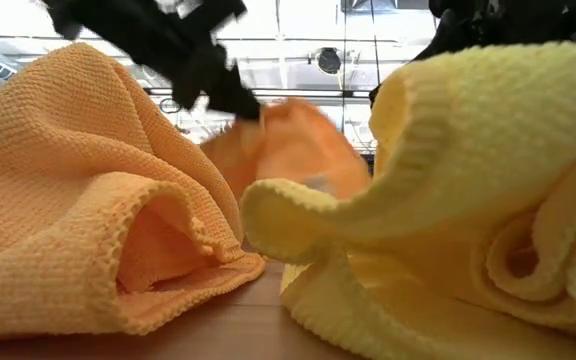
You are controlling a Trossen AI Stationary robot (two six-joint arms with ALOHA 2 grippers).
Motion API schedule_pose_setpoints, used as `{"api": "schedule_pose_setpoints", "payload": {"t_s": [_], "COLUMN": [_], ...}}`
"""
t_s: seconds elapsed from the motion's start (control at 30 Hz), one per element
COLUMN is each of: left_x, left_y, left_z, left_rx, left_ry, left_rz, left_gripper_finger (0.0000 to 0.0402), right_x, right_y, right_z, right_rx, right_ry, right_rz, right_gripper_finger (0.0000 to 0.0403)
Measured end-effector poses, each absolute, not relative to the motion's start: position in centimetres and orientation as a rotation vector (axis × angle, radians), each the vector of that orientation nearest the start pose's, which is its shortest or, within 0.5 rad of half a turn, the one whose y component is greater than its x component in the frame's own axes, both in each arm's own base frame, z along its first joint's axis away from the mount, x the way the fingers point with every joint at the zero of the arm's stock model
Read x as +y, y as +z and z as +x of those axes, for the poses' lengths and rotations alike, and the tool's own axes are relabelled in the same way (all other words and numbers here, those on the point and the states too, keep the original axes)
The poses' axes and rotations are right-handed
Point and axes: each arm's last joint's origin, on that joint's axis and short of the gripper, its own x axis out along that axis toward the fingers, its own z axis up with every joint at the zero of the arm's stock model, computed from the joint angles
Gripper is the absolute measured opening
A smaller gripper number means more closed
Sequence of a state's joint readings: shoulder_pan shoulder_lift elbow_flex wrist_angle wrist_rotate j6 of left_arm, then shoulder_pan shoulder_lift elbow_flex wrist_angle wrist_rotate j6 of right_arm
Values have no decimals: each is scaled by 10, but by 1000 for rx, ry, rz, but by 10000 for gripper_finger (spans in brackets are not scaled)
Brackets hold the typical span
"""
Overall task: Sort microfiber towel by color & place in baskets
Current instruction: Put the top orange towel into the wire basket
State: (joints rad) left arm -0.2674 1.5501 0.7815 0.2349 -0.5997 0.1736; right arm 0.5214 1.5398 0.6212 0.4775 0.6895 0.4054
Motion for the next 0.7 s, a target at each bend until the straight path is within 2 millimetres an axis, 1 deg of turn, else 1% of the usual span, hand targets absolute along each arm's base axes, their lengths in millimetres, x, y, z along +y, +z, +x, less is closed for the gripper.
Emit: {"api": "schedule_pose_setpoints", "payload": {"t_s": [0.17, 0.27, 0.33, 0.47, 0.57, 0.7], "left_x": [-87, -93, -95, -97, -99, -100], "left_y": [226, 244, 252, 259, 261, 263], "left_z": [291, 284, 281, 280, 281, 282], "left_rx": [380, 293, 254, 202, 171, 131], "left_ry": [265, 242, 220, 157, 99, 8], "left_rz": [502, 518, 532, 556, 548, 531], "left_gripper_finger": [16, 15, 15, 15, 15, 15], "right_x": [127, 128, 129, 127, 124, 122], "right_y": [171, 174, 177, 187, 195, 207], "right_z": [261, 262, 264, 268, 272, 281], "right_rx": [330, 301, 276, 193, 150, 127], "right_ry": [-224, -208, -197, -187, -194, -206], "right_rz": [79, 43, 5, -61, -94, -175], "right_gripper_finger": [103, 103, 103, 110, 140, 208]}}
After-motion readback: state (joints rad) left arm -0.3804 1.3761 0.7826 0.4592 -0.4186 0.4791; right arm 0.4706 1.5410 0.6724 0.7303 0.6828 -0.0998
